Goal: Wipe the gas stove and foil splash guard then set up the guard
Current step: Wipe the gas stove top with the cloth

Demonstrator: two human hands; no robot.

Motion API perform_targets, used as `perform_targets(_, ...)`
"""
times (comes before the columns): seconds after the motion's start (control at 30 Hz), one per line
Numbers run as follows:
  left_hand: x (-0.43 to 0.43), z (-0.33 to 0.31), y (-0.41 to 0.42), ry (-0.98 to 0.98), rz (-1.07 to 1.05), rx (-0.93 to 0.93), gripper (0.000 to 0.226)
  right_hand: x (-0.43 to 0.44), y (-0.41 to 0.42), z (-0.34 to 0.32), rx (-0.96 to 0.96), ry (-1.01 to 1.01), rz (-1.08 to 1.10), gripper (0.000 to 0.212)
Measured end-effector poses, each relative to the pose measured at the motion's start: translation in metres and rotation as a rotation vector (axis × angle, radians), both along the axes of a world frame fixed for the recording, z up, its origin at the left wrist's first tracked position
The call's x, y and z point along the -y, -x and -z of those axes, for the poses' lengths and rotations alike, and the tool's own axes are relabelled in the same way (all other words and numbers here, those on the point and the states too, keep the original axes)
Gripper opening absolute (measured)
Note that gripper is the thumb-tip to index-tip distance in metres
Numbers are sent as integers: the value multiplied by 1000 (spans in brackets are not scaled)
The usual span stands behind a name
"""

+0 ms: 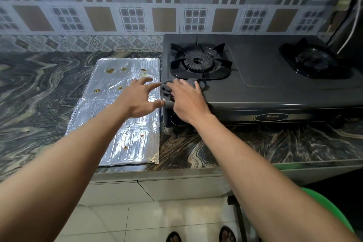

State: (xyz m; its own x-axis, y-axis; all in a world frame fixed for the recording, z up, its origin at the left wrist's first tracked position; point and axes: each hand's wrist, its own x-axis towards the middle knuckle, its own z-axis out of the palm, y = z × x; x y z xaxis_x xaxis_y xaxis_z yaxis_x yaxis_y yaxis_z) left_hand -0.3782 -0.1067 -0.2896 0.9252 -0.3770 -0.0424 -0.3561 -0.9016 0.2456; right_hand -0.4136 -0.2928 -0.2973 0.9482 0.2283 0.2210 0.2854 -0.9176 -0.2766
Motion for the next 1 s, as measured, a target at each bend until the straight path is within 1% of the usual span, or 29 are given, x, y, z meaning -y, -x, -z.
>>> perform_targets(0.07,0,-2,0,9,3,-21,94,3,7,1,-8,13,-64,62)
perform_targets(0.13,0,-3,0,9,12,-36,94,18,18,4,14,10,-137,65)
perform_targets(0.2,0,-4,-1,18,10,-39,85,35,28,9,30,6,-183,66)
perform_targets(0.27,2,-6,-2,39,-2,-37,76,51,33,11,26,-12,-183,62)
perform_targets(0.33,7,-8,-4,51,-17,-7,69,70,34,10,14,-20,-143,53)
perform_targets(0.43,19,-15,-6,34,-14,49,69,105,31,7,-19,-25,-39,45)
perform_targets(0.6,32,-23,-5,-1,74,43,71,171,28,-1,-60,-40,183,42)
perform_targets(0.67,32,-22,-4,-11,79,51,75,183,28,-4,-92,-61,272,42)
perform_targets(0.73,31,-20,-2,-19,61,65,76,176,28,-5,-99,-60,332,42)
perform_targets(0.8,30,-19,0,-33,34,76,75,152,28,-7,-90,-52,334,42)
perform_targets(0.9,29,-17,1,-31,5,83,73,106,25,-9,-92,-57,250,42)
perform_targets(1.0,27,-14,4,-7,-30,85,65,64,18,-13,-121,-90,186,41)
